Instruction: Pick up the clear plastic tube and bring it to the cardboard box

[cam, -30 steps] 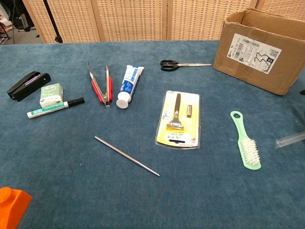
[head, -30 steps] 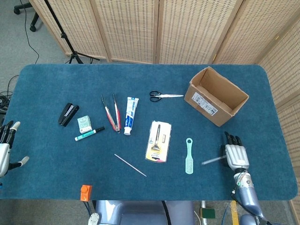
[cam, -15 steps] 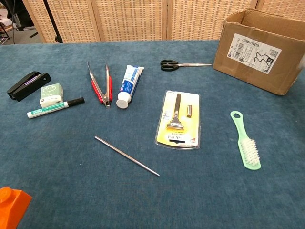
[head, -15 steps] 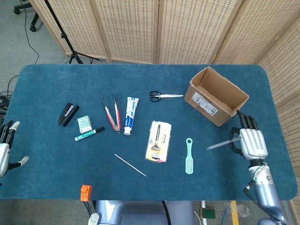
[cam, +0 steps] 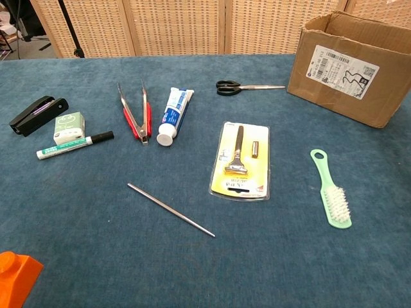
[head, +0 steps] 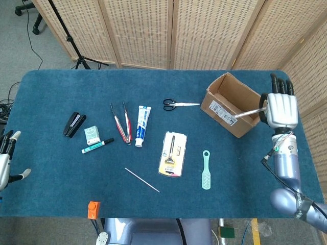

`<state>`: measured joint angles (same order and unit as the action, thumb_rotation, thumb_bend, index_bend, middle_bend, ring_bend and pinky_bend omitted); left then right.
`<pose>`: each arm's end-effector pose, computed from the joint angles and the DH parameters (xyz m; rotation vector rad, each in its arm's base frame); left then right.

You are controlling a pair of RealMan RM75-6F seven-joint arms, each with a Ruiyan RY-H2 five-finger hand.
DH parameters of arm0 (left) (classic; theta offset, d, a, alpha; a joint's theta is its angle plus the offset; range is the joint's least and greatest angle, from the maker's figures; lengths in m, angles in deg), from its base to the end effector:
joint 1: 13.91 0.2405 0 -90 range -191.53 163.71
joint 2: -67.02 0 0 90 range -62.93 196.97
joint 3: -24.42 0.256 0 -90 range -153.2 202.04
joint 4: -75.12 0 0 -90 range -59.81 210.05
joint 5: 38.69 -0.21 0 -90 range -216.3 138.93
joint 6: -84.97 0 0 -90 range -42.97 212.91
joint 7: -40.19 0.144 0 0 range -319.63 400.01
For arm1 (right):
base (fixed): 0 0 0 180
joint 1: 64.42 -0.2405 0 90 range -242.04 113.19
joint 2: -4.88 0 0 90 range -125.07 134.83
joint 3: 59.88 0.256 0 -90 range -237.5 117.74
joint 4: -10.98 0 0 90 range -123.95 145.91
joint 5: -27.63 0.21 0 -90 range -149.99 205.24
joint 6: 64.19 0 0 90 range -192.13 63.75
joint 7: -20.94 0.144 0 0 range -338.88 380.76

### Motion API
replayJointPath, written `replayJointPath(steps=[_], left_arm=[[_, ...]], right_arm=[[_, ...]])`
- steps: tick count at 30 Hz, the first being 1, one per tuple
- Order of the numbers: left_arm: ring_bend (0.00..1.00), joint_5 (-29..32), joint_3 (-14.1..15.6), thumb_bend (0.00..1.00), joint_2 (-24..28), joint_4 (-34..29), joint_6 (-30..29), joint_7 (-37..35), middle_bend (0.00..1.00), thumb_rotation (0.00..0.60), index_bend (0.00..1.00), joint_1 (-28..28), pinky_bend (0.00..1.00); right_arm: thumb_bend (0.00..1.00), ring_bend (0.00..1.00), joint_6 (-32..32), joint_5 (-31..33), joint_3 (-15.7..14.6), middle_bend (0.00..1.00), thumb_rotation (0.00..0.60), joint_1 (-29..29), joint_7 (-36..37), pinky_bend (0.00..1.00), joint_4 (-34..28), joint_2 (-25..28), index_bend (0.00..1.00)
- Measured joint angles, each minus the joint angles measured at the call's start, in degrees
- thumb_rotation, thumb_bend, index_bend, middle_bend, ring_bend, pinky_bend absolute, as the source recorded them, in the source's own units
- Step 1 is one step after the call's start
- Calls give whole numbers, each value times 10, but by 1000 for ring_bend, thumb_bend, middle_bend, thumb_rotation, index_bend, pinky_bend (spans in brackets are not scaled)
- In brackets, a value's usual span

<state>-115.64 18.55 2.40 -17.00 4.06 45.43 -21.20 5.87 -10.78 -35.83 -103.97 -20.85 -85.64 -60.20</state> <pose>-0.3228 0.2043 0.1630 -1.3122 -0.9036 -0.7942 -0.1818 -0.3922 0.1880 1.2672 -0.7052 0.6983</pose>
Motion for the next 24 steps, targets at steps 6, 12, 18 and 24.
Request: replayJointPath(steps=[6,12,18,24], left_arm=[[0,7,-1,0,0,0,7,1,0,600,0,-3,0],[0,8,-2,0,2,0,8,-3,0,600,0,-3,0],[0,11,-3,0,5,0,10,-9,0,600,0,-4,0],[0,15,-4,0,6,-1,12,-11,0,600,0,-4,0]], right_arm=[[512,0,58,26,-22,0,600,-71,-150,2,147,-82,723],[514,0,93,21,-61,0,600,-106,-229,10,275,-178,723],[492,0,100,-7,-91,0,600,-118,-262,10,354,-233,653],[22,0,97,-34,-90,0,600,-120,-253,10,371,-253,0]])
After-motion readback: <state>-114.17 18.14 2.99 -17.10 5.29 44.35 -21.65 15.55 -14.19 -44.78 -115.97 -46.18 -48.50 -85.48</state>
